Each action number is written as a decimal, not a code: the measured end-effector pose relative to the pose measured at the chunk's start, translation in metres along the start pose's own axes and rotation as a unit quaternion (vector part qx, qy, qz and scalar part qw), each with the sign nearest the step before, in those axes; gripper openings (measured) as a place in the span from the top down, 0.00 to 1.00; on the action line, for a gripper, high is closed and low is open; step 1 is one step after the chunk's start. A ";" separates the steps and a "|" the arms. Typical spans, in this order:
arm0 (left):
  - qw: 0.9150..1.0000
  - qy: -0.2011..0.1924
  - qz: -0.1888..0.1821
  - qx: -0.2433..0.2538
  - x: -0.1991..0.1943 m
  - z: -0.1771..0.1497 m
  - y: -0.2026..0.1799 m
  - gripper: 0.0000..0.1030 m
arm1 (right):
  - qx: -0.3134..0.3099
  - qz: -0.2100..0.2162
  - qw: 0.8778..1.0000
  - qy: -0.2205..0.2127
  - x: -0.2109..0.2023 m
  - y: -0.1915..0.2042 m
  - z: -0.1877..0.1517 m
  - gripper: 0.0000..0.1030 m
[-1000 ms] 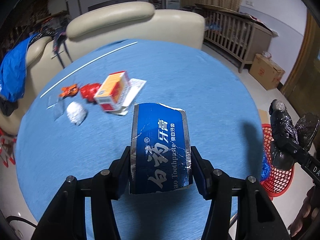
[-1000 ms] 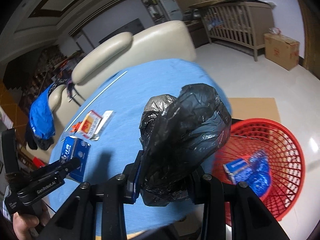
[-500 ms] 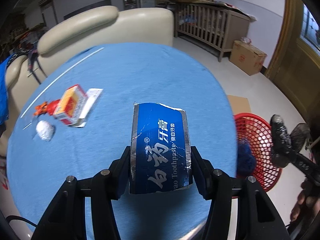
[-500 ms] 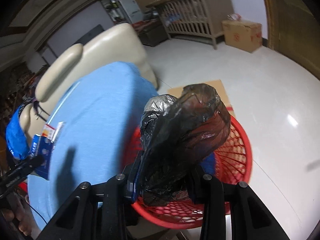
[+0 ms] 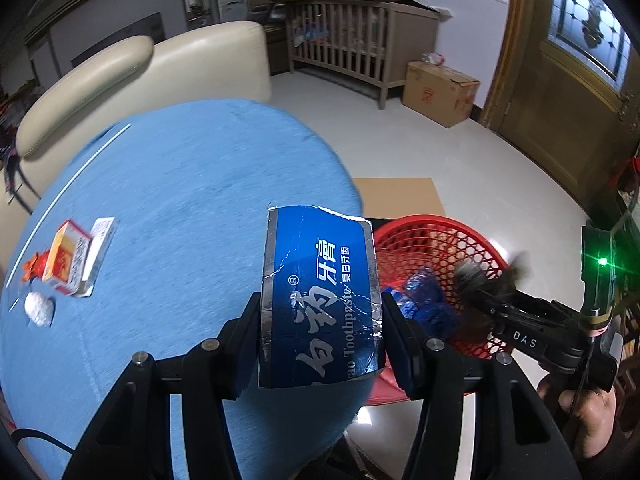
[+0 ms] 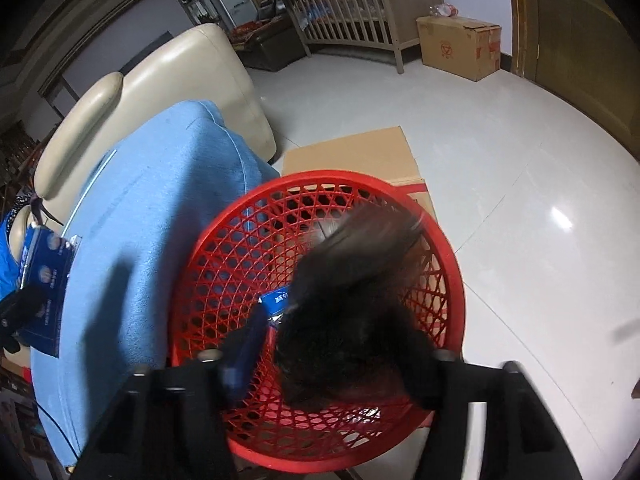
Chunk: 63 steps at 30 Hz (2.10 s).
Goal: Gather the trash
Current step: 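Open both tools to drop the black bags and toothpaste box into the wastebasket, then move both tools back toward the remaining trash on the table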
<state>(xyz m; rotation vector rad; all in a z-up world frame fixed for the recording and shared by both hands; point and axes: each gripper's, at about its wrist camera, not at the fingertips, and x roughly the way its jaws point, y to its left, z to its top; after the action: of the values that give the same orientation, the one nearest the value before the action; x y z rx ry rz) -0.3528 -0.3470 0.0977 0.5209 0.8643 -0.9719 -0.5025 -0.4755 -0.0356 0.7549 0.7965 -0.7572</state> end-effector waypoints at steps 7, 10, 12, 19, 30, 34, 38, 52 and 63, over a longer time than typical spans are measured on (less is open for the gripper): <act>1.000 0.008 -0.015 0.024 0.011 0.010 -0.026 0.44 | 0.065 0.010 0.996 -0.051 -0.030 -0.026 0.008 0.35; 0.999 0.015 -0.027 0.041 0.019 0.012 -0.045 0.44 | 0.080 0.011 0.994 -0.074 -0.046 -0.037 0.013 0.35; 0.998 0.022 -0.036 0.049 0.024 0.011 -0.054 0.44 | 0.089 0.012 0.992 -0.088 -0.056 -0.042 0.015 0.34; 0.996 0.037 -0.044 0.071 0.043 0.014 -0.080 0.43 | 0.106 0.018 0.987 -0.122 -0.079 -0.050 0.026 0.34; 0.994 0.072 -0.032 0.082 0.063 0.013 -0.089 0.36 | 0.120 0.035 0.982 -0.139 -0.092 -0.050 0.031 0.34; 0.995 0.064 -0.028 0.077 0.055 0.013 -0.080 0.36 | 0.114 0.041 0.982 -0.143 -0.094 -0.042 0.035 0.34; 0.997 0.047 -0.018 0.063 0.038 0.012 -0.057 0.36 | 0.101 0.050 0.984 -0.137 -0.092 -0.027 0.038 0.34; 0.996 0.016 0.048 -0.079 -0.012 -0.039 0.102 0.36 | -0.030 0.098 0.992 -0.067 -0.060 0.105 0.017 0.32; 0.977 -0.005 0.075 -0.201 -0.026 -0.082 0.235 0.36 | -0.142 0.120 0.982 -0.026 -0.042 0.210 -0.009 0.32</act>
<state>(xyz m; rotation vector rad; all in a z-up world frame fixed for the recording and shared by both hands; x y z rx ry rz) -0.1868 -0.1604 0.0752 0.2289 0.9681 -0.6369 -0.3550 -0.3490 0.0558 0.5598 0.7314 -0.4325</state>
